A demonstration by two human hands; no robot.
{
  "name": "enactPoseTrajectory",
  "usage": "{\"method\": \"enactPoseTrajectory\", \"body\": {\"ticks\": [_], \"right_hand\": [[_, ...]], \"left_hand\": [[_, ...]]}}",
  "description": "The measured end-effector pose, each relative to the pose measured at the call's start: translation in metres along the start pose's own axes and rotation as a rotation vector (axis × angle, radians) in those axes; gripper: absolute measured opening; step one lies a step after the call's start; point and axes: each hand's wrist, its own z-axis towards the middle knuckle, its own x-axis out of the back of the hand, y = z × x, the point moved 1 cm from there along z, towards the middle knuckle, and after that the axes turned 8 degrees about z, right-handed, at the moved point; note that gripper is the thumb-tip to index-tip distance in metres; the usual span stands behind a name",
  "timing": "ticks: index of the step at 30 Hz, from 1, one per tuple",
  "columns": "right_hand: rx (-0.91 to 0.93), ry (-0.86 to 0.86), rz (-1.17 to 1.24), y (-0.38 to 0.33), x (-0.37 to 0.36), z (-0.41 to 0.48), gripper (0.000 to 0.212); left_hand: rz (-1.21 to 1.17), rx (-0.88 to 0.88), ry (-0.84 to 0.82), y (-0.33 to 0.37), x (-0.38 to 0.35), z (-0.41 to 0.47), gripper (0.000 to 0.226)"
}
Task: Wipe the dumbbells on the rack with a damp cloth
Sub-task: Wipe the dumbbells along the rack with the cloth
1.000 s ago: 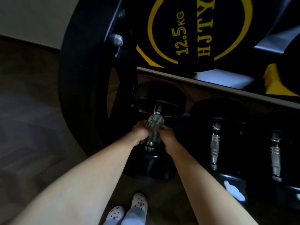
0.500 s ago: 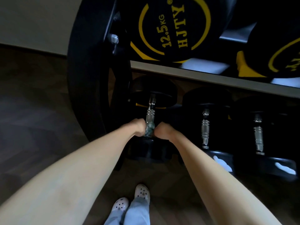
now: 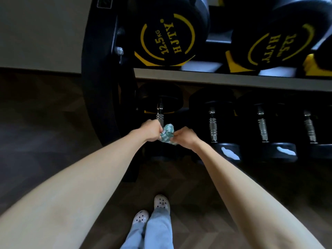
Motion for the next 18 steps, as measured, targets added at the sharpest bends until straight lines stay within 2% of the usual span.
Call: {"method": "enactPoseTrajectory", "body": {"ticks": [1,4,8,10,13,15,18], "right_hand": [[-0.007,0.010,0.020,0.001,0.002,-0.007,0.019],[-0.028,0.100,0.211,0.006,0.008,-0.034,0.032],[-0.019,0.295,0.567,0.023,0.010,-0.083,0.024],[-0.023,0.396,0.679,0.033,0.014,-0.108,0.027],[-0.049,0.473,0.751,0.057,0.019,-0.132,0.017],[-0.085,0.493,0.684,0.076,0.015,-0.137,0.005],[-0.153,0.512,0.644,0.103,0.005,-0.136,0.019]], "left_hand": [[0.004,-0.001,-0.001,0.004,0.002,-0.003,0.009],[-0.092,0.034,0.030,0.019,0.003,-0.013,0.022],[-0.406,0.005,0.096,0.050,0.000,-0.034,0.027],[-0.443,-0.058,0.058,0.070,-0.007,-0.041,0.021],[-0.324,-0.100,0.019,0.096,-0.022,-0.044,0.013],[-0.219,-0.077,0.021,0.104,-0.036,-0.040,0.020],[-0.024,-0.013,0.173,0.117,-0.061,-0.031,0.026]]}}
